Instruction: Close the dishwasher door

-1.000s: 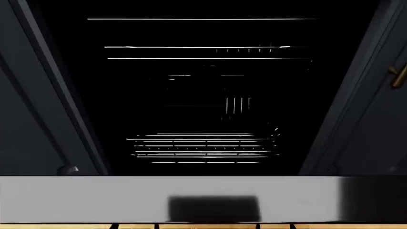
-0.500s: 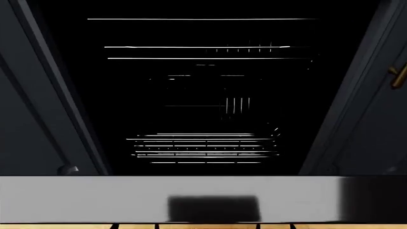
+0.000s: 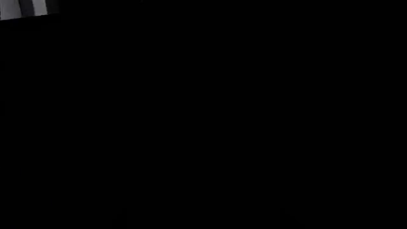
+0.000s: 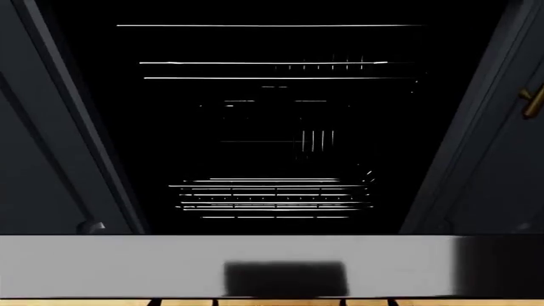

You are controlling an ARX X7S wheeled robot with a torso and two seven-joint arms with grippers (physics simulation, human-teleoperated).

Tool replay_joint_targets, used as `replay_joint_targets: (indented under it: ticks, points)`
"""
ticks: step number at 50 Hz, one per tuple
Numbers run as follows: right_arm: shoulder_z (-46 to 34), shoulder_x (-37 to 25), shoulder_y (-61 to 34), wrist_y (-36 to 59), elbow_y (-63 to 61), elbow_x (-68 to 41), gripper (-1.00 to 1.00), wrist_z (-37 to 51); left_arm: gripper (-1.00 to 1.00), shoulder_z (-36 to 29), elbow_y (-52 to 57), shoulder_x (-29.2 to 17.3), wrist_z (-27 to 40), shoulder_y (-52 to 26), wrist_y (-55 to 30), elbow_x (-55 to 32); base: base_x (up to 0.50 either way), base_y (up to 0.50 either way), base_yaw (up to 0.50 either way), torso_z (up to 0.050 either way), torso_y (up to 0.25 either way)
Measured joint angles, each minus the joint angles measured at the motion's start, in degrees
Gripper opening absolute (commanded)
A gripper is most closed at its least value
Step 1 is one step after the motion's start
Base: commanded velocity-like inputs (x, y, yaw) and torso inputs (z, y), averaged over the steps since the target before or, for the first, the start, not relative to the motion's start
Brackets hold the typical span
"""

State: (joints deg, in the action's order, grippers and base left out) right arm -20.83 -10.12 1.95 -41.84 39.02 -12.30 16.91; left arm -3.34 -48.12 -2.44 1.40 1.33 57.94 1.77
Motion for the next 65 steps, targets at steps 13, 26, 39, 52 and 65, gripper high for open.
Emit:
replay_joint_targets:
  ticks: [13,26,39,52,65]
  points:
    - [-0.6,-1.7,1.2,6.7,-10.2,0.6,1.0,2.4,1.0,-1.8,14.2,-1.0,2.0,3.6,-8.6,1.1,0.0,0.0,0.0,0.0,0.0]
    - [-1.2,-3.2,1.1,14.2,-20.4,1.7,1.0,4.9,1.0,-2.7,29.4,-1.7,3.4,5.7,-18.9,2.6,0.0,0.0,0.0,0.0,0.0]
    - [-1.5,-4.5,-1.9,24.2,-30.4,2.0,1.0,6.9,1.0,-3.3,43.5,-1.7,4.8,5.6,-31.0,4.3,0.0,0.0,0.0,0.0,0.0]
    - [-1.5,-4.8,-7.3,33.0,-36.5,1.1,1.0,7.7,1.0,-4.0,52.6,-1.5,5.9,2.2,-42.4,5.3,0.0,0.0,0.0,0.0,0.0]
    - [-1.4,-4.2,-15.1,40.5,-37.5,-0.4,1.0,7.3,1.0,-4.8,55.5,-1.4,6.3,-5.4,-52.3,4.9,0.0,0.0,0.0,0.0,0.0]
